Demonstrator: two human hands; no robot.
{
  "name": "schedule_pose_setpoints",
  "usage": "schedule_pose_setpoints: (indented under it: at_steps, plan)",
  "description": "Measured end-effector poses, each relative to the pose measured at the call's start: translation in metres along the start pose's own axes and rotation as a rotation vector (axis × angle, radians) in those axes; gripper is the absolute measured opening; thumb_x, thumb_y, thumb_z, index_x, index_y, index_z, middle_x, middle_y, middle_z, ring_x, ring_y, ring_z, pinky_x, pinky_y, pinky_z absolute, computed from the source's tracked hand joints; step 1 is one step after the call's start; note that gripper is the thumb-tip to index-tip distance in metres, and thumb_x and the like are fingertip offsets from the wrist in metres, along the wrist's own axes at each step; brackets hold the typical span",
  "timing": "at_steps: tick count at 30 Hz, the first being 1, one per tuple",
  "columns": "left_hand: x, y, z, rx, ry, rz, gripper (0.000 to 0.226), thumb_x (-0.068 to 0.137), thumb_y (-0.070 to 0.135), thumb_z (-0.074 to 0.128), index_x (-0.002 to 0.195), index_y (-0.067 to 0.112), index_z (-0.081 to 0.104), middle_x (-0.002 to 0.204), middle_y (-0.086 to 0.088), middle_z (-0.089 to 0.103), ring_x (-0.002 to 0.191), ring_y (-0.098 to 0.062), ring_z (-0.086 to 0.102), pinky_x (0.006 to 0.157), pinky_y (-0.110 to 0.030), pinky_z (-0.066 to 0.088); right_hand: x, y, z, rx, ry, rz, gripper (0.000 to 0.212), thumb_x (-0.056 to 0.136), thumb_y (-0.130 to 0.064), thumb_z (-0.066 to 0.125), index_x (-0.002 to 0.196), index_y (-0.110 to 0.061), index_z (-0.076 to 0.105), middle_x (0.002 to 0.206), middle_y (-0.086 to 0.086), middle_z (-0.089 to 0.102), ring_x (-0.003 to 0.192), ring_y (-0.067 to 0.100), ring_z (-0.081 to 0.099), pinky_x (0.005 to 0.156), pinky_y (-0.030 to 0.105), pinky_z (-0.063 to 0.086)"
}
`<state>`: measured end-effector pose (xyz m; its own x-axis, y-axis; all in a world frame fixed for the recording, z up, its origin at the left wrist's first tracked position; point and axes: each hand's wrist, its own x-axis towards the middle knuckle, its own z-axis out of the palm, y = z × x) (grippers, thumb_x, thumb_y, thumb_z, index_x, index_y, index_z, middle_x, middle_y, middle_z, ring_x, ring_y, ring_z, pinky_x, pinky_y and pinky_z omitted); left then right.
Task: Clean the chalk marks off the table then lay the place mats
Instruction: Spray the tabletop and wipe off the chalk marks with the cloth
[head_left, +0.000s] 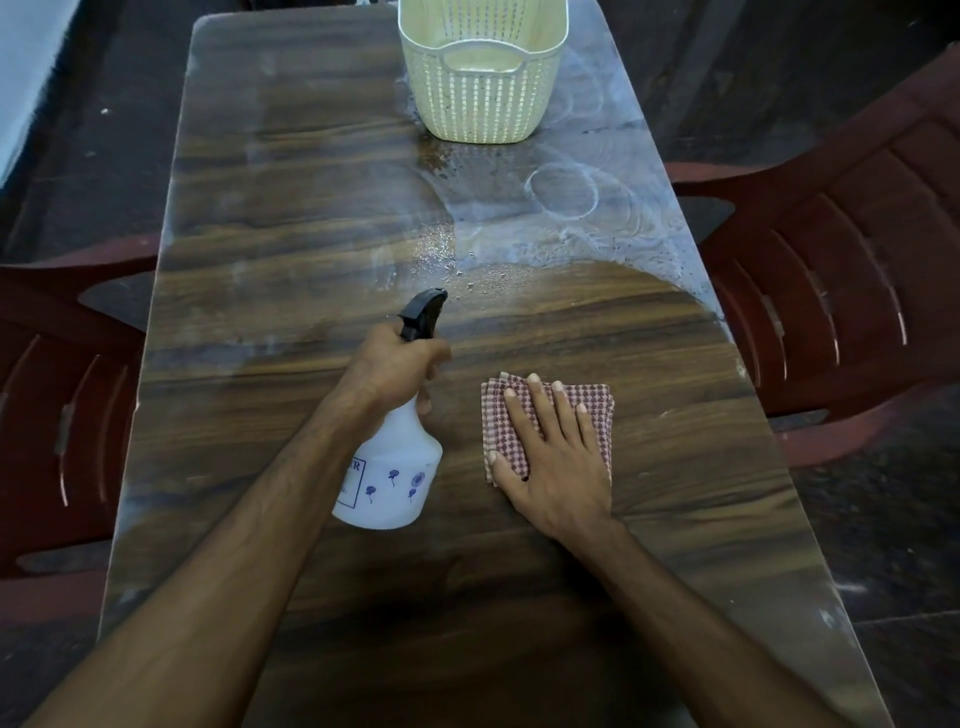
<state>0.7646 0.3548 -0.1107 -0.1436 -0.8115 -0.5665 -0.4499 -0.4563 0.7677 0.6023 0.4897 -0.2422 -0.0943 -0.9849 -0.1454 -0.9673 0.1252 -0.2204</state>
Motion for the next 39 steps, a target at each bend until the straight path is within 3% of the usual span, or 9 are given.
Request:
schedule_pose_setpoints:
  at_steps: [4, 10, 13, 17, 21, 23, 26, 33, 39]
  plan:
    - [-0.009, 0.014, 0.022, 0.083, -0.084, 0.048, 0.012, 0.087, 0.012, 0.066, 0.098, 0.005, 0.065, 0.082, -0.008, 0.064, 0.048, -0.014, 0.053, 0.048, -0.028, 0.047, 0.001, -0.001, -0.004, 0.026, -0.001, -0.017, 0.075, 0.092, -0.065, 0.026, 0.158, -0.032, 0.01, 0.166, 0.001, 0.001, 0.153, 0.023, 0.001, 0.122, 0.049, 0.008]
    - [-0.016, 0.056, 0.077, 0.141, -0.112, 0.15, 0.019, 0.087, 0.013, 0.066, 0.102, 0.003, 0.067, 0.091, -0.011, 0.064, 0.077, -0.017, 0.057, 0.067, -0.028, 0.044, 0.003, 0.002, -0.011, 0.062, -0.071, -0.054, 0.082, 0.087, -0.067, 0.018, 0.155, -0.027, -0.002, 0.165, 0.008, 0.005, 0.152, 0.028, 0.005, 0.121, 0.052, 0.011]
    - [-0.013, 0.076, 0.099, 0.118, -0.122, 0.142, 0.023, 0.085, 0.015, 0.067, 0.102, 0.001, 0.062, 0.086, -0.012, 0.06, 0.062, -0.018, 0.055, 0.06, -0.032, 0.046, 0.001, 0.003, -0.014, 0.122, -0.016, -0.047, 0.085, 0.082, -0.064, 0.027, 0.153, -0.018, 0.018, 0.158, 0.01, 0.031, 0.146, 0.029, 0.03, 0.118, 0.045, 0.019]
    - [-0.009, 0.086, 0.116, 0.124, -0.077, 0.119, 0.024, 0.082, 0.016, 0.069, 0.099, 0.0, 0.063, 0.085, -0.012, 0.063, 0.062, -0.02, 0.055, 0.062, -0.034, 0.048, -0.003, 0.019, -0.012, 0.218, 0.053, -0.082, 0.085, 0.081, -0.063, 0.036, 0.151, -0.016, 0.027, 0.154, 0.008, 0.038, 0.143, 0.027, 0.035, 0.116, 0.046, 0.027]
    - [-0.01, 0.078, 0.126, 0.094, -0.048, 0.075, 0.023, 0.084, 0.015, 0.068, 0.105, 0.004, 0.066, 0.109, -0.013, 0.068, 0.074, -0.016, 0.06, 0.06, -0.023, 0.046, -0.005, 0.051, -0.013, 0.101, -0.048, -0.133, 0.085, 0.085, -0.068, 0.024, 0.155, -0.028, -0.004, 0.166, 0.004, 0.005, 0.152, 0.025, 0.004, 0.121, 0.051, 0.014]
    - [-0.012, 0.073, 0.127, 0.062, -0.008, 0.061, 0.02, 0.086, 0.015, 0.068, 0.104, 0.007, 0.066, 0.11, -0.014, 0.068, 0.066, -0.016, 0.059, 0.06, -0.027, 0.047, -0.009, 0.072, -0.017, 0.098, -0.071, -0.098, 0.08, 0.089, -0.069, 0.024, 0.156, -0.033, -0.003, 0.166, -0.001, -0.008, 0.152, 0.022, -0.008, 0.122, 0.049, 0.004]
    - [-0.017, 0.065, 0.124, -0.003, 0.053, 0.016, 0.02, 0.086, 0.014, 0.067, 0.104, 0.005, 0.066, 0.104, -0.014, 0.069, 0.041, -0.016, 0.053, 0.051, -0.027, 0.047, -0.009, 0.113, -0.03, 0.063, -0.029, -0.008, 0.078, 0.09, -0.068, 0.018, 0.157, -0.034, 0.0, 0.165, -0.001, -0.009, 0.152, 0.022, -0.008, 0.122, 0.047, 0.0]
    - [-0.027, 0.048, 0.116, -0.077, 0.053, 0.065, 0.012, 0.089, 0.011, 0.066, 0.101, 0.011, 0.068, 0.098, -0.009, 0.066, 0.046, -0.016, 0.051, 0.042, -0.022, 0.044, 0.099, 0.192, -0.061, -0.006, 0.038, 0.19, 0.076, 0.095, -0.065, 0.022, 0.158, -0.024, 0.007, 0.166, 0.006, 0.0, 0.152, 0.027, -0.003, 0.123, 0.046, 0.001]
    - [-0.022, 0.037, 0.113, -0.151, 0.018, 0.114, 0.018, 0.078, 0.021, 0.072, 0.096, 0.02, 0.069, 0.106, -0.013, 0.069, 0.1, -0.056, 0.06, 0.054, -0.031, 0.045, 0.134, 0.165, -0.06, -0.034, 0.006, 0.076, 0.075, 0.097, -0.062, 0.017, 0.158, -0.022, -0.002, 0.165, 0.009, -0.009, 0.151, 0.029, -0.009, 0.122, 0.049, -0.003]
